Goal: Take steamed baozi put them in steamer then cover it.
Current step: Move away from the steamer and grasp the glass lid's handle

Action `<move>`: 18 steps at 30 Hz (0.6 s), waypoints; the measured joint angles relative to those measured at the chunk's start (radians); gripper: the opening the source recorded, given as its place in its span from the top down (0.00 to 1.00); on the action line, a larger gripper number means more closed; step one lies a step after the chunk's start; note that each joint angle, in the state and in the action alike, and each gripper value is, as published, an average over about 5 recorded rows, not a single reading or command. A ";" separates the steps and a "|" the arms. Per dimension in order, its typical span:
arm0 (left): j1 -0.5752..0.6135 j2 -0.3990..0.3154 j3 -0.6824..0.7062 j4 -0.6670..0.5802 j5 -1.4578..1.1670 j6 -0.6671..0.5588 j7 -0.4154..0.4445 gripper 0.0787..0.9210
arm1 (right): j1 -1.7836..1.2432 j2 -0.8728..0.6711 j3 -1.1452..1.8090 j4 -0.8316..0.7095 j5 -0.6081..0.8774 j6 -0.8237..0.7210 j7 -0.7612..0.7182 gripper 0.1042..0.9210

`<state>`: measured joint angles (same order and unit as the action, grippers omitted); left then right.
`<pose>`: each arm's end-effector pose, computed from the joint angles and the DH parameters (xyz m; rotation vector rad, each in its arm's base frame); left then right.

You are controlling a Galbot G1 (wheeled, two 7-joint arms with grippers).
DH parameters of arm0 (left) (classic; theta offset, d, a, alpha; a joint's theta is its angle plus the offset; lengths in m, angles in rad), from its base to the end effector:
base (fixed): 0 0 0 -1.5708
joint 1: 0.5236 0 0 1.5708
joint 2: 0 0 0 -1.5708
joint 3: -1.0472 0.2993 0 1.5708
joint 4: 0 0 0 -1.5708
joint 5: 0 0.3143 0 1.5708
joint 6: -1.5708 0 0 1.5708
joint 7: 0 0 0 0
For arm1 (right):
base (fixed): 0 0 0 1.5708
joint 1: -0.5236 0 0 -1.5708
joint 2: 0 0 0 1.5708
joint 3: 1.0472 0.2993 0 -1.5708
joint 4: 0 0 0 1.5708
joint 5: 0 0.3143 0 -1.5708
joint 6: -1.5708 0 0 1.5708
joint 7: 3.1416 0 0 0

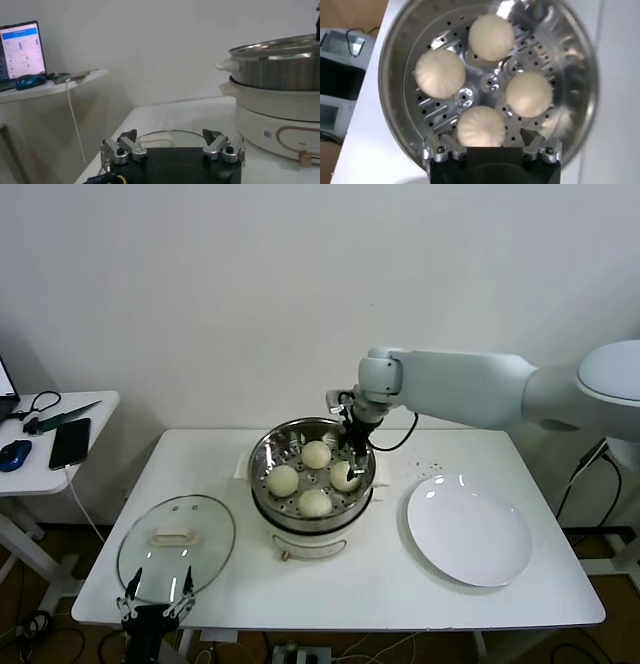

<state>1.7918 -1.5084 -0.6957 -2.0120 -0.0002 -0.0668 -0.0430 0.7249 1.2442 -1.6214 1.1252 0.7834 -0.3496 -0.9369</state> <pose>0.0963 0.0589 -0.3087 0.2131 -2.8979 -0.2285 0.5091 0.0861 -0.0533 1.4382 -1.3836 1.3454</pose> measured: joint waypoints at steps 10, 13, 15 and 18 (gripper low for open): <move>-0.009 -0.008 -0.010 -0.006 0.013 0.002 -0.001 0.12 | 0.003 -0.151 0.054 0.070 0.088 0.159 0.155 0.12; -0.017 -0.018 -0.011 -0.010 0.020 0.002 -0.001 0.12 | -0.039 -0.218 0.097 0.098 0.111 0.235 0.243 0.12; -0.022 -0.024 -0.013 -0.013 0.026 0.003 -0.001 0.12 | -0.081 -0.264 0.142 0.117 0.119 0.284 0.305 0.12; -0.028 -0.030 -0.017 -0.017 0.038 0.003 0.000 0.12 | -0.164 -0.333 0.232 0.147 0.122 0.349 0.395 0.12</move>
<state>1.7637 -1.5388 -0.7126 -2.0285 0.0376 -0.0640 -0.0431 0.5608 0.9109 -1.3897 1.2717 0.9054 -0.0007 -0.5423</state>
